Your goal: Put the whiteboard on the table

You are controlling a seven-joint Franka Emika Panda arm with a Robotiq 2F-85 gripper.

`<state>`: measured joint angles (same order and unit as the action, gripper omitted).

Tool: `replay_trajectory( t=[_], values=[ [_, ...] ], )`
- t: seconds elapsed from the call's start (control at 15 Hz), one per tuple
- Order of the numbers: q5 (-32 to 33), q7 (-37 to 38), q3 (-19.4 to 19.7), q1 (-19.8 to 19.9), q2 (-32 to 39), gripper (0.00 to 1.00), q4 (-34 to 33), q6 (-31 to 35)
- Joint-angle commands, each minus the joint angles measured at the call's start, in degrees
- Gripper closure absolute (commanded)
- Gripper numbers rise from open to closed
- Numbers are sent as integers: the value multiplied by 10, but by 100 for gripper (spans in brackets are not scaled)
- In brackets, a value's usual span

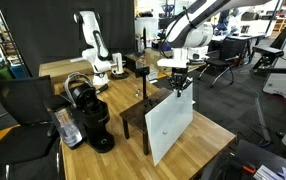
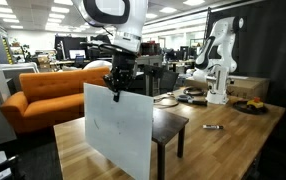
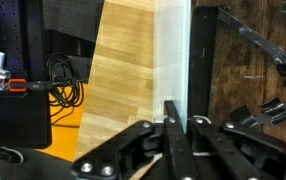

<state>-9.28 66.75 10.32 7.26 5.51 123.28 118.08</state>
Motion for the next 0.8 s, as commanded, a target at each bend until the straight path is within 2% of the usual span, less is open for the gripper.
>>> replay_trajectory(
  t=[0.0, 0.73],
  values=[
    [-34, -28, 1, 12, -2, 98, -1, 7],
    [-50, -52, 8, 17, 26, 98, -2, 18]
  ],
)
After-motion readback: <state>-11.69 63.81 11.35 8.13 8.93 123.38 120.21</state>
